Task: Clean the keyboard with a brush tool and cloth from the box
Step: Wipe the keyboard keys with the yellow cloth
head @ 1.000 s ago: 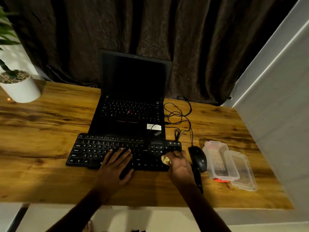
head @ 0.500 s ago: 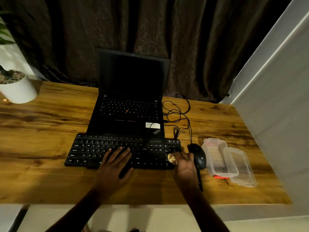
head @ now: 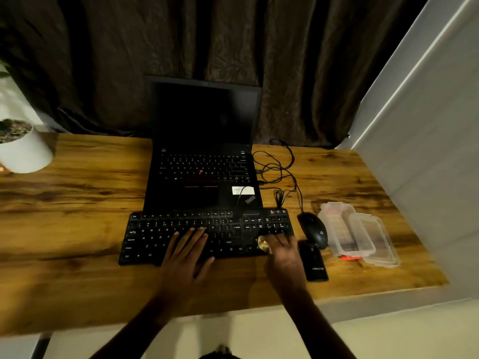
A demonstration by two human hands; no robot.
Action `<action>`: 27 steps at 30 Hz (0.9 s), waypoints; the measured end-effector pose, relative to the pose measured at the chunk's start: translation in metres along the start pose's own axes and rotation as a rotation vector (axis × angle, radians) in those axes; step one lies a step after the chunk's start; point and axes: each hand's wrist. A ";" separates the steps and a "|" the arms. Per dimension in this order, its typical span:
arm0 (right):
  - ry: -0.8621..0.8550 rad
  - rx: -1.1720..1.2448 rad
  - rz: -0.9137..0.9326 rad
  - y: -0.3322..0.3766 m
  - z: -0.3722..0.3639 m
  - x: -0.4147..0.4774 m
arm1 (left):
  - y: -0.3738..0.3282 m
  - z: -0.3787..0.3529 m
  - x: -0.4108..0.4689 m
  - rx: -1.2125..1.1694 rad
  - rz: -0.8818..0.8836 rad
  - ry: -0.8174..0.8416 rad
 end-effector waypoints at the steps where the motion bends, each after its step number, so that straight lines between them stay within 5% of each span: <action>1: -0.039 0.017 -0.003 0.008 0.001 -0.001 | 0.010 0.006 -0.005 -0.017 0.027 -0.027; 8: -0.061 0.044 0.089 0.070 -0.012 -0.012 | 0.091 0.043 -0.041 0.032 0.246 -0.040; 15: -0.011 0.035 -0.157 0.080 -0.003 -0.010 | 0.111 0.053 -0.051 -0.137 0.200 -0.031; 22: 0.049 0.088 -0.031 0.152 -0.022 -0.022 | 0.113 0.051 -0.051 -0.145 0.203 -0.073; 27: 0.076 0.011 -0.081 0.142 -0.012 -0.016 | 0.115 0.048 -0.051 -0.138 0.200 -0.057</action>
Point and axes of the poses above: each hand's wrist, its own x-axis towards the middle knuckle, its own z-axis out of the back of the hand, y = z × x, and after that the axes turned 1 degree about -z, right-handed
